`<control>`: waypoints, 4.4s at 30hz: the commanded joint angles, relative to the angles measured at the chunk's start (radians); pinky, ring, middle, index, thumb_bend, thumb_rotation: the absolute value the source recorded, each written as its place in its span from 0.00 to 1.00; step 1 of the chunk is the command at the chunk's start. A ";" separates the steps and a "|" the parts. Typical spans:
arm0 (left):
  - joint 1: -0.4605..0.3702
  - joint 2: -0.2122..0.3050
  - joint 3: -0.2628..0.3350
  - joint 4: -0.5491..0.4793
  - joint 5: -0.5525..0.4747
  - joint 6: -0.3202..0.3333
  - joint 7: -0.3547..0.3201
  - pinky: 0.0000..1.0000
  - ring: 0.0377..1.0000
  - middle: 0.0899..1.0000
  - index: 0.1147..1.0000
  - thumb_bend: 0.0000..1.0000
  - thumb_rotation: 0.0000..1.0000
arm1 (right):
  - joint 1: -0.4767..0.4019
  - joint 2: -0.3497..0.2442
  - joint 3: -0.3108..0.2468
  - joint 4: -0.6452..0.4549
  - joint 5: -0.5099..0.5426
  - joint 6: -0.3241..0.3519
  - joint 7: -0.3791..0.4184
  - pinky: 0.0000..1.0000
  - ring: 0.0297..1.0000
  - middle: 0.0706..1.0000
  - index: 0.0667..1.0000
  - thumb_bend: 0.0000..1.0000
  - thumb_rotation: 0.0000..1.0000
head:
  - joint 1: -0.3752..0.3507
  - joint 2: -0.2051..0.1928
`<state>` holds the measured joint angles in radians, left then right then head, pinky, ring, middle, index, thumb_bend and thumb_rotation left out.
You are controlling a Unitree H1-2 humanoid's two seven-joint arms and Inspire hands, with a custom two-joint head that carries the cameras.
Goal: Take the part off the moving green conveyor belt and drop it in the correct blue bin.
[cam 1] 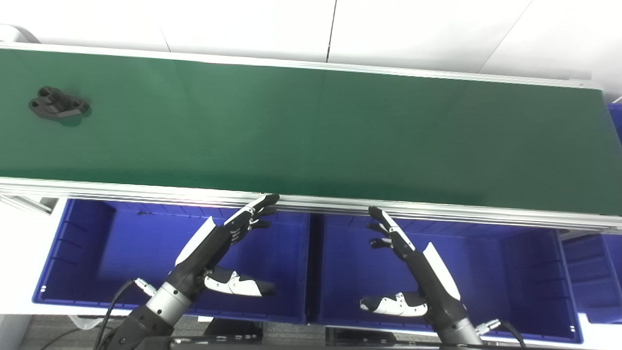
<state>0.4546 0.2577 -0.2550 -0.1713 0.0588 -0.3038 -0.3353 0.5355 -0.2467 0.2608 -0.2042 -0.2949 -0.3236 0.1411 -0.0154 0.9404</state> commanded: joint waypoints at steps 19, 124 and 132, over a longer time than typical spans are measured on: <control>-0.008 -0.009 -0.025 0.130 0.120 -0.164 0.070 0.84 0.92 0.94 0.89 0.82 0.34 | 0.003 -0.003 0.017 0.152 -0.120 -0.143 -0.120 0.75 0.89 0.99 1.00 0.92 0.56 | 0.088 -0.224; -0.121 0.019 -0.204 0.292 0.161 -0.166 0.269 0.76 0.86 0.89 0.83 0.85 0.30 | -0.313 -0.035 -0.073 -0.118 -0.056 -0.120 -0.305 0.46 0.55 0.72 0.82 0.76 0.40 | 0.235 -0.382; -0.124 0.032 -0.192 0.285 0.138 -0.166 0.247 0.78 0.87 0.90 0.84 0.85 0.30 | -0.366 -0.012 -0.093 -0.075 -0.114 -0.121 -0.248 0.53 0.63 0.75 0.84 0.78 0.50 | 0.145 -0.355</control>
<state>0.3349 0.2776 -0.4552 0.1349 0.2134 -0.4323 -0.0863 0.1923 -0.2584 0.1790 -0.2707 -0.3893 -0.4236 -0.1162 0.1290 0.5844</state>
